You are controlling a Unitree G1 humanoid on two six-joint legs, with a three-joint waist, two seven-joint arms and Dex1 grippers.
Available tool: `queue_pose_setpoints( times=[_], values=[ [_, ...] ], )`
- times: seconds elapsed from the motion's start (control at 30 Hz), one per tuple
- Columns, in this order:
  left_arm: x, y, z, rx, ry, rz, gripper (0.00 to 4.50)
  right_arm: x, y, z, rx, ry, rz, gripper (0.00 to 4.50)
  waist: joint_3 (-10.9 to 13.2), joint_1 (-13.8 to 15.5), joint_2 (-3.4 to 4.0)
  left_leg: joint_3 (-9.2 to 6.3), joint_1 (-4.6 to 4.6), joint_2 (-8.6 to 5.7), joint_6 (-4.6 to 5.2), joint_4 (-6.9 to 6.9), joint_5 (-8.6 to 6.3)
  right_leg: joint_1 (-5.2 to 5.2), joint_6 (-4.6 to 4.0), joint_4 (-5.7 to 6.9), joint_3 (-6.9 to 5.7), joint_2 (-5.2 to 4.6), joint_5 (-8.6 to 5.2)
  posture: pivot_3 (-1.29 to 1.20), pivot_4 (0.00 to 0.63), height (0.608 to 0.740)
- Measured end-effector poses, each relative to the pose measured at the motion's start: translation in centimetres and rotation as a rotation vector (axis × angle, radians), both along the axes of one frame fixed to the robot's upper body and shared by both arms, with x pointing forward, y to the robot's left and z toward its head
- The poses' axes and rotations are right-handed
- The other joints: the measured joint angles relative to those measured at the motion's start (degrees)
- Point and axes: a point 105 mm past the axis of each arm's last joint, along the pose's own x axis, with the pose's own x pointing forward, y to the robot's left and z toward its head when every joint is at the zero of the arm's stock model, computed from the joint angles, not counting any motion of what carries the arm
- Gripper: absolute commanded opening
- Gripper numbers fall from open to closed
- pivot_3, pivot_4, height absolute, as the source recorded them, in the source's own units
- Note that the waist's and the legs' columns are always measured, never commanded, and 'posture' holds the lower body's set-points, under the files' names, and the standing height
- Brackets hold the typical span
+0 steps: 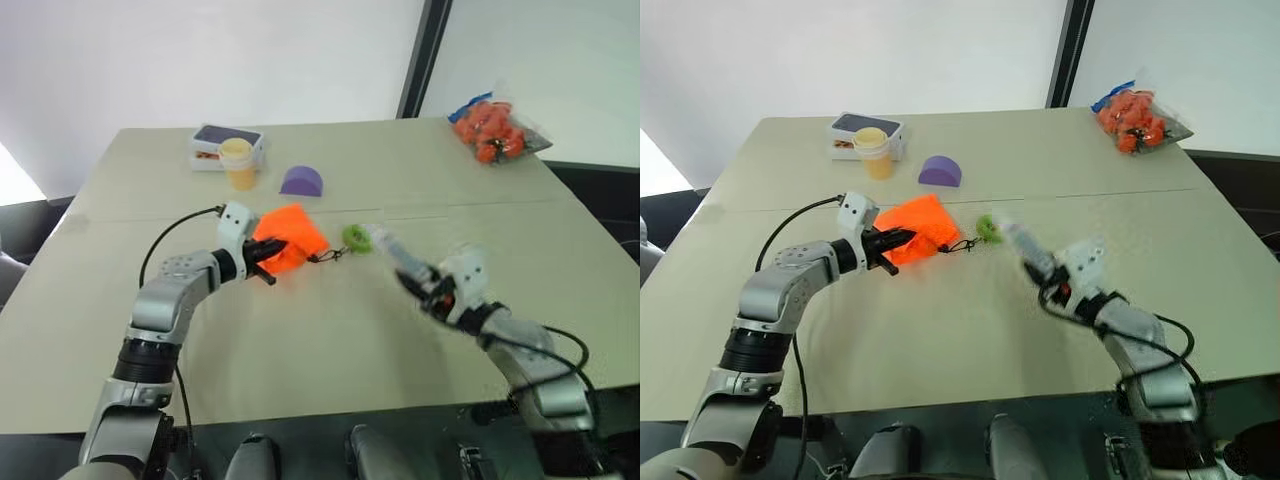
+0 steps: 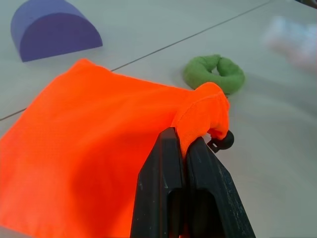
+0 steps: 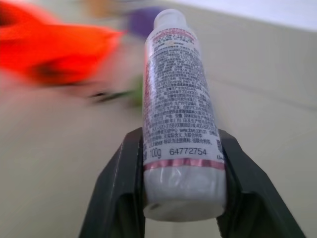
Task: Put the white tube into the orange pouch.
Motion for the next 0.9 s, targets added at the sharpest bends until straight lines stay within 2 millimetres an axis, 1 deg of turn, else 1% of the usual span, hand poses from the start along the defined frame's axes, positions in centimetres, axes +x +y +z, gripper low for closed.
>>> queue_pose_setpoints(
  times=[0.07,0.13,0.23,0.33,0.4,0.47,0.7,0.9],
  values=[
    [-0.1,-0.2,0.3,-0.008,-0.003,-0.018,0.00,-1.2,2.0,-0.4,0.022,0.045,0.095,1.12,0.0,-0.2,-0.03,0.02,0.01,0.00,0.00,0.04,0.00,-0.03,-0.15,-0.01,0.02,0.00,-0.10,0.00,0.150,0.723],
    [-0.1,-0.3,0.4,-0.015,-0.003,-0.032,0.00,-1.5,3.4,-0.2,0.026,0.050,0.145,1.12,0.0,-0.2,-0.05,0.01,0.03,0.00,0.00,0.08,0.00,-0.04,-0.17,-0.01,0.02,0.00,-0.10,0.00,0.150,0.723],
    [-0.2,-0.2,0.5,-0.015,-0.001,-0.045,0.00,-1.3,5.4,0.0,0.027,0.040,0.188,1.12,0.0,-0.1,-0.11,0.00,0.04,0.00,0.05,0.08,0.05,-0.07,-0.23,0.02,0.01,0.01,-0.08,0.00,0.150,0.723],
    [-0.3,-0.2,0.6,-0.015,0.005,-0.053,0.00,-0.9,6.9,0.0,0.025,0.029,0.203,1.12,0.0,-0.1,-0.13,0.00,0.00,0.00,0.05,0.08,0.06,-0.09,-0.24,0.01,0.01,0.00,-0.08,0.00,0.150,0.723],
    [-0.4,-0.3,0.6,-0.016,0.008,-0.060,0.00,-0.4,7.5,-0.2,0.013,0.027,0.196,1.12,0.0,0.0,-0.15,0.01,-0.03,0.00,0.05,0.07,0.06,-0.09,-0.39,-0.01,0.01,0.00,0.02,0.00,0.150,0.723],
    [-0.5,-0.4,0.8,-0.019,0.002,-0.069,0.00,0.1,7.9,-0.6,0.002,0.033,0.182,1.12,0.0,0.1,-0.16,0.01,-0.05,0.00,0.05,0.04,0.06,-0.10,-0.36,-0.02,0.01,0.00,0.01,0.00,0.150,0.723],
    [-0.8,-0.3,1.1,-0.017,0.005,-0.086,0.00,2.0,8.5,-1.3,-0.013,0.037,0.099,1.12,0.0,0.0,-0.16,0.00,-0.03,0.00,0.05,0.01,0.06,-0.12,-0.35,0.00,0.00,0.00,0.01,0.00,0.150,0.723],
    [-0.8,0.2,1.0,-0.049,0.042,-0.096,0.00,2.1,8.7,-1.8,-0.030,0.041,0.083,1.12,0.0,-0.1,-0.16,0.00,-0.03,0.00,0.05,0.01,0.06,-0.13,-0.35,0.00,-0.01,0.00,0.01,0.00,0.150,0.723]
  ],
)
